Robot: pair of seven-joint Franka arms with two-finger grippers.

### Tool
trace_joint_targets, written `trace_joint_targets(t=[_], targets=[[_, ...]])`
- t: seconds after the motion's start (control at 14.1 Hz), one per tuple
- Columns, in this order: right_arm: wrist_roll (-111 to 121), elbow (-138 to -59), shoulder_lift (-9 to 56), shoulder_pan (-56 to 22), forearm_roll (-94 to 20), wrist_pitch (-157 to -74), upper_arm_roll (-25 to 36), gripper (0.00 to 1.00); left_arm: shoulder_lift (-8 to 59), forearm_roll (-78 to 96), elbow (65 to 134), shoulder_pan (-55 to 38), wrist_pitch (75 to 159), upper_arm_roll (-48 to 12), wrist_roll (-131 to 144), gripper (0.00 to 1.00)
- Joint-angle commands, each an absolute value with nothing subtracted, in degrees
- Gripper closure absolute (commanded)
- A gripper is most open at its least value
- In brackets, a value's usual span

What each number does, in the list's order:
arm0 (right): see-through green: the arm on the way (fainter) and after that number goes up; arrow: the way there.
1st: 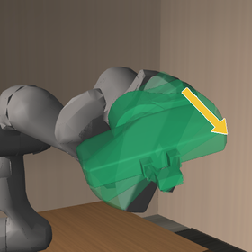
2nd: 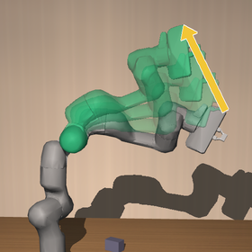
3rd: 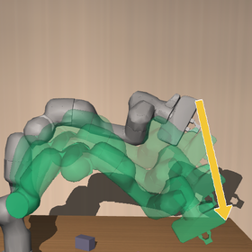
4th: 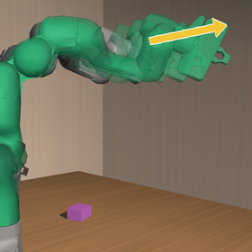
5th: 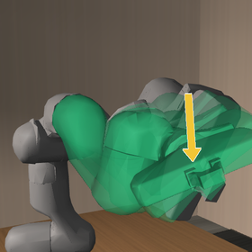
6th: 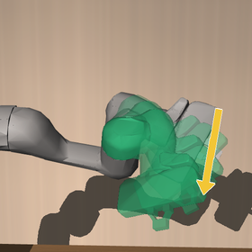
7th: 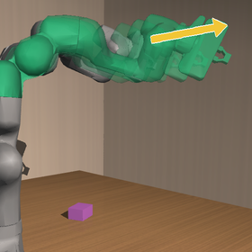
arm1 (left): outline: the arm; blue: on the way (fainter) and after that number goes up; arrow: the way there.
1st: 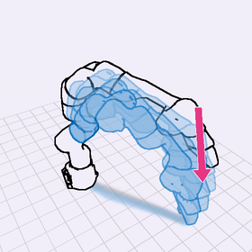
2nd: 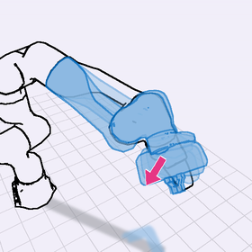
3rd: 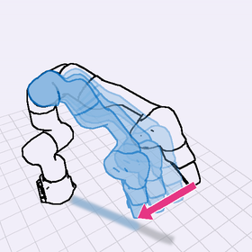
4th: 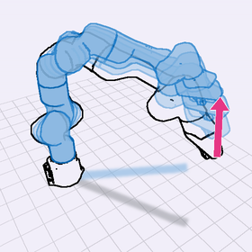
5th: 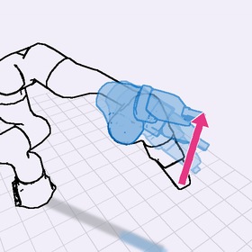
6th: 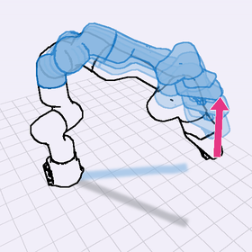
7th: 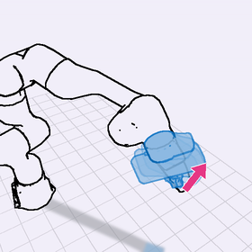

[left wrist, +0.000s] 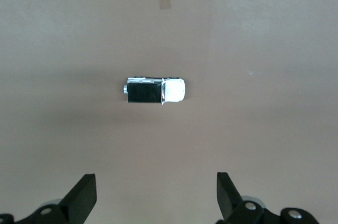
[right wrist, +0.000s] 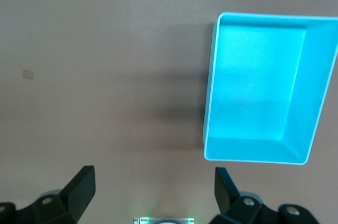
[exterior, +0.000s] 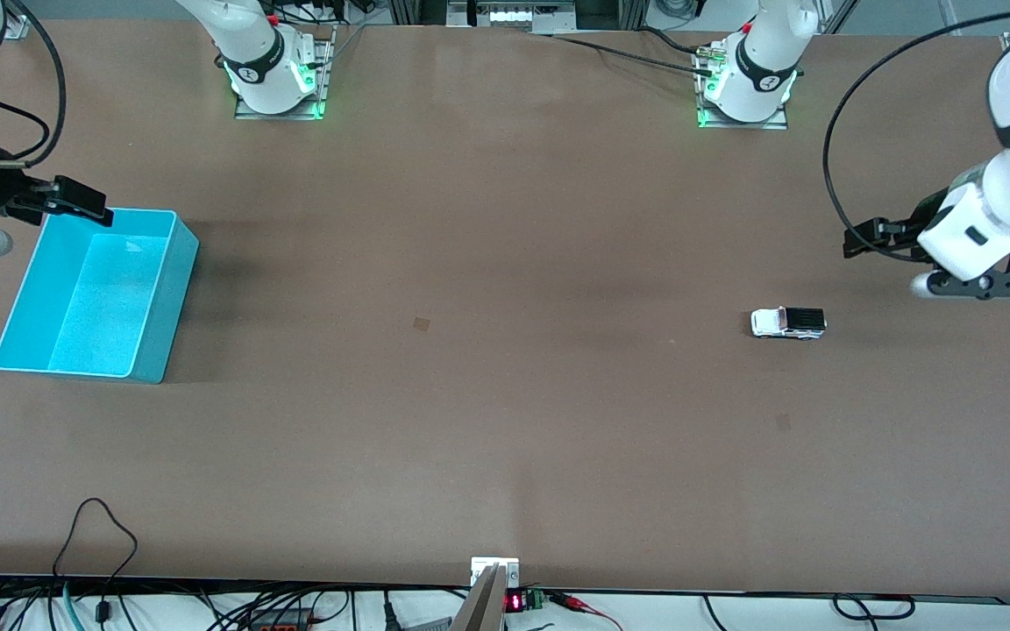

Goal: Wind and store white jeep toy
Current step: 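Reach the left gripper down toward the white toy jeep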

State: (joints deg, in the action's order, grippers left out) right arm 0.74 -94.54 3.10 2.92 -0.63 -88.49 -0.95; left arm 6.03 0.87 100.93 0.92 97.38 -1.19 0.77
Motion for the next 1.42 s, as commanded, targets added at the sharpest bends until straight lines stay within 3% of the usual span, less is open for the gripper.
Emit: trace_joint_targets(t=[0.0, 0.14, 0.42, 0.64, 1.35], targets=[[1.05, -94.31, 4.13, 3.6, 0.17, -86.05, -1.76, 0.0, 6.51, 1.58, 106.58, 1.32, 104.91, -1.32, -0.44, 0.0], [0.97, -94.31, 4.74, 3.69, 0.18, -85.52, -1.76, 0.0, 6.59, 1.58, 111.07, 1.32, 112.11, -1.23, -0.44, 0.0], [0.35, -94.39, 5.71, 3.87, 0.26, -85.6, -1.58, 0.0, 6.68, 0.97, 112.94, 0.62, 114.34, -1.23, -3.49, 0.0], [0.09, -94.31, 7.64, 3.69, 0.26, -86.13, -1.58, 0.0, 7.21, -1.05, 117.67, 0.96, 121.45, -1.32, -20.6, 0.0], [0.09, -94.39, 9.23, 3.6, 2.98, -86.84, -1.67, 0.0, 10.98, -0.79, 119.62, 2.29, 121.81, -1.32, -59.3, 0.0]])
